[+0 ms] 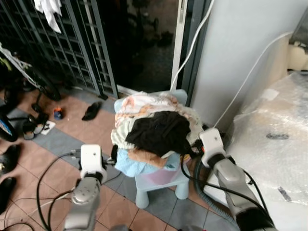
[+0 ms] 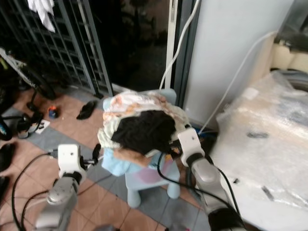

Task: Clothes washing

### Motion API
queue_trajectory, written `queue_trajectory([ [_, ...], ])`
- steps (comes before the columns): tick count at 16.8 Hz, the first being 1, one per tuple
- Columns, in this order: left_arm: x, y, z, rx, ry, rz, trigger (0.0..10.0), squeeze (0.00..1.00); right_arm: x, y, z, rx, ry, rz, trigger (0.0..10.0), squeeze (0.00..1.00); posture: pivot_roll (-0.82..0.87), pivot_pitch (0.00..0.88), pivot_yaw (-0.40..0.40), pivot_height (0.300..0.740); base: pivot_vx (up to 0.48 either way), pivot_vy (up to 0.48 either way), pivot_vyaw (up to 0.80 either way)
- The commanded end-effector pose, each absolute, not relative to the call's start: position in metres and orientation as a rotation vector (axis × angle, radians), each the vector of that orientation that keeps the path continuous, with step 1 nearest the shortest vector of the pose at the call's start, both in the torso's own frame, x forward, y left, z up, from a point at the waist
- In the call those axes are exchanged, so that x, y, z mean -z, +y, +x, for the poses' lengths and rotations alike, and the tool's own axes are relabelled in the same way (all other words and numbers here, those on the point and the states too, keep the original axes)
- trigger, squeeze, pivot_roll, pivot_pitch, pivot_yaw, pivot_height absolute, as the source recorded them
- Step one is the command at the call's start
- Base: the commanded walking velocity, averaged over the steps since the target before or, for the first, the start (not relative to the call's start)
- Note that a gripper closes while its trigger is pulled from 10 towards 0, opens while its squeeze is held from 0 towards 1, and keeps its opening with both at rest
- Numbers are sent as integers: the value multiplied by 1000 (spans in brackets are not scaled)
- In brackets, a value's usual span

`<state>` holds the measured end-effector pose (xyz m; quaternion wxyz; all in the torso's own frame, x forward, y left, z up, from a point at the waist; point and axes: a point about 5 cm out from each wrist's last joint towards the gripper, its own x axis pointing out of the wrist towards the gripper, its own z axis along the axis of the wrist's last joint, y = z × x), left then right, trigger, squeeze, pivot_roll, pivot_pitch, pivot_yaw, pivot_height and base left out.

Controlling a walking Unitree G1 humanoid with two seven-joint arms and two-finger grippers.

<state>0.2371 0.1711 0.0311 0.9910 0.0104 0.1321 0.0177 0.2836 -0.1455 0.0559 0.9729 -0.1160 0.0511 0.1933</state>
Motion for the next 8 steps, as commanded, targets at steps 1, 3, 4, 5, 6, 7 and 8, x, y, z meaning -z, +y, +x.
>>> queue_trajectory([
  [1,-32,175,237,-53,273,23,10000,0,-53,-137,286,-433,128,-234,10000,0,-29,0,56,740,0,0,0],
  [3,-36,173,238,-44,260,21,10000,0,-55,-134,293,-441,138,-243,10000,0,-12,0,51,740,0,0,0],
  [4,-41,171,237,-26,244,15,10000,0,-57,-133,297,-440,138,-247,10000,0,-3,0,45,740,0,0,0],
  [5,-42,172,235,-37,251,22,10000,0,-58,-132,300,-440,140,-248,10000,0,12,9,37,740,0,0,0],
  [6,-44,173,232,-44,247,19,10000,0,-54,-128,305,-451,176,-281,10000,0,26,28,28,740,0,0,0],
  [7,-43,173,228,-42,255,21,10000,0,-51,-124,308,-468,198,-305,10000,0,34,38,24,740,262,0,0],
  [8,-42,172,227,-41,259,21,10000,0,-51,-122,309,-471,204,-314,10000,0,39,47,22,740,262,0,0],
])
